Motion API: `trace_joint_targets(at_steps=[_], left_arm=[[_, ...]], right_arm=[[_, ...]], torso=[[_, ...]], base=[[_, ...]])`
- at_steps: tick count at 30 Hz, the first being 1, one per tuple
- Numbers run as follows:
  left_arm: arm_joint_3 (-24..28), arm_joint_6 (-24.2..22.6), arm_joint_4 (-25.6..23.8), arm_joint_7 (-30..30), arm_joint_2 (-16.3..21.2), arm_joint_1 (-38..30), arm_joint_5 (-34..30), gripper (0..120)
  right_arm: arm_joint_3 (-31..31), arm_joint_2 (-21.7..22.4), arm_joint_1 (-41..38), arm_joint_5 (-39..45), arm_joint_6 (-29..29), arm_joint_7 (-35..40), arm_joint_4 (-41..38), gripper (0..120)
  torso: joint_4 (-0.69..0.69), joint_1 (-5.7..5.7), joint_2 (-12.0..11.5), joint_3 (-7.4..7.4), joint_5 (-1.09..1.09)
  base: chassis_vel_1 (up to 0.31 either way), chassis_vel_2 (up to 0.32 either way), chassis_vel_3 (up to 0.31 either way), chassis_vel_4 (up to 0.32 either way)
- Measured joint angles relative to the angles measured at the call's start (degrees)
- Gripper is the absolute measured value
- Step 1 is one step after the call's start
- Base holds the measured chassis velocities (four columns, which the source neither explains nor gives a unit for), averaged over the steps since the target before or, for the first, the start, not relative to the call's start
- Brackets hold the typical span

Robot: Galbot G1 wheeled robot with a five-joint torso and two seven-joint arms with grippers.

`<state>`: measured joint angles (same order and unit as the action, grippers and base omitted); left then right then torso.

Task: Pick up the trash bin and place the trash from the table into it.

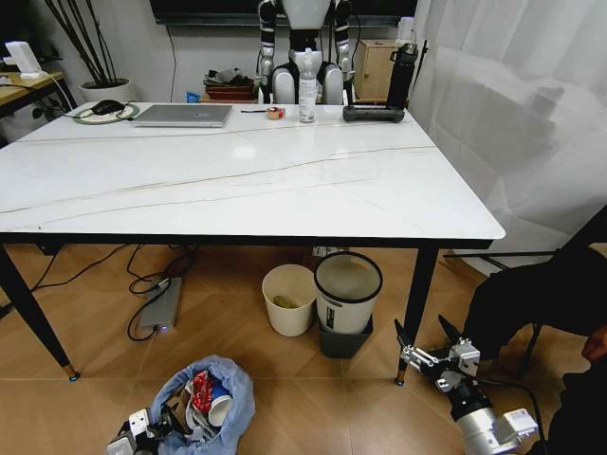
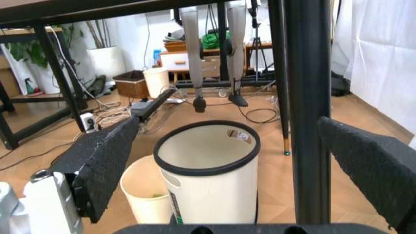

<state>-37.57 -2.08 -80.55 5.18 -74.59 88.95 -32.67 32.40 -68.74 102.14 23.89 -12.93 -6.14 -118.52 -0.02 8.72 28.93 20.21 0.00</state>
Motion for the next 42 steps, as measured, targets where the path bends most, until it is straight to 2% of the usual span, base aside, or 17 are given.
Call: trace_joint_targets(at_steps=[4, 6, 10, 11, 13, 16, 17, 19, 20, 21, 25, 27, 42], left_arm=[[-1.21, 0.42, -3.79, -0.14, 0.69, 3.25, -1.11, 61], [-1.48, 0.7, -4.47, -0.2, 0.79, 3.93, -1.28, 63], [-3.04, 4.05, -11.78, -0.98, 1.35, 10.52, -1.09, 81], [-3.21, 4.67, -13.34, -1.2, 1.4, 11.78, -0.81, 82], [-3.81, 6.94, -19.99, -2.03, 1.5, 15.76, 1.04, 94], [-3.88, 7.56, -21.75, -2.37, 1.5, 16.53, 1.69, 95], [-3.93, 10.07, -28.44, -3.81, 1.37, 19.15, 5.06, 99], [-3.71, 11.85, -34.07, -5.16, 0.85, 21.31, 8.82, 100], [-2.93, 13.07, -39.5, -6.18, 0.38, 23.14, 12.01, 100], [-2.75, 13.36, -40.92, -6.33, 0.27, 23.6, 12.8, 100], [-2.51, 13.47, -41.89, -6.44, 0.17, 23.97, 13.43, 100], [-2.49, 13.48, -41.93, -6.45, 0.15, 23.97, 13.46, 100], [-2.42, 13.27, -41.26, -6.36, 0.13, 23.64, 13.22, 100]], right_arm=[[0.0, 0.0, 0.0, 0.0, 0.0, 0.0, 0.0, 100], [0.0, 0.0, 0.0, 0.0, 0.0, 0.0, 0.0, 100], [-0.01, 0.0, 0.01, 0.0, 0.0, 0.0, 0.0, 100], [0.0, 0.0, 0.0, 0.0, 0.0, 0.0, 0.0, 100], [0.0, 0.0, 0.0, 0.0, 0.0, 0.0, 0.0, 100], [0.0, 0.0, 0.0, 0.0, 0.0, 0.0, 0.0, 100], [0.0, 0.0, 0.0, 0.0, 0.0, 0.0, -0.01, 100], [0.01, 0.0, 0.0, 0.0, 0.0, 0.0, 0.0, 100], [0.0, 0.0, -0.01, 0.0, 0.0, 0.0, -0.01, 100], [0.0, 0.0, 0.0, 0.0, 0.0, -0.01, 0.0, 100], [0.0, 0.0, 0.01, 0.0, 0.0, 0.0, -0.01, 100], [0.0, 0.0, 0.0, 0.0, 0.0, 0.0, -0.01, 100], [0.0, 0.0, 0.0, 0.0, 0.0, 0.0, -0.01, 100]], torso=[[0.0, 0.01, 0.02, 0.01, 0.0], [0.0, 0.01, 0.02, 0.01, 0.0], [0.0, 0.01, 0.05, 0.02, 0.0], [0.0, 0.01, 0.05, 0.03, 0.0], [0.03, 0.01, 0.06, 0.03, 0.01], [0.02, 0.01, 0.06, 0.03, 0.01], [-0.01, 0.01, 0.07, 0.03, 0.02], [-0.02, 0.02, 0.07, 0.04, 0.02], [0.0, 0.03, 0.08, 0.04, 0.02], [-0.01, 0.02, 0.08, 0.04, 0.05], [-0.01, 0.03, 0.08, 0.05, -0.02], [0.0, 0.03, 0.08, 0.05, 0.03], [0.0, 0.04, 0.1, 0.06, 0.0]], base=[[0.0, 0.0, 0.0, 0.0], [0.0, 0.0, 0.0, 0.0], [0.0, 0.0, 0.0, 0.0], [0.0, 0.0, 0.0, 0.0], [0.0, 0.0, 0.0, 0.0], [0.0, 0.0, 0.0, 0.0], [0.0, 0.0, 0.0, 0.0], [0.0, 0.0, 0.0, 0.0], [0.0, 0.0, 0.0, 0.0], [0.0, 0.0, 0.0, 0.0], [0.0, 0.0, 0.0, 0.0], [0.0, 0.0, 0.0, 0.0], [0.0, 0.0, 0.0, 0.0]])
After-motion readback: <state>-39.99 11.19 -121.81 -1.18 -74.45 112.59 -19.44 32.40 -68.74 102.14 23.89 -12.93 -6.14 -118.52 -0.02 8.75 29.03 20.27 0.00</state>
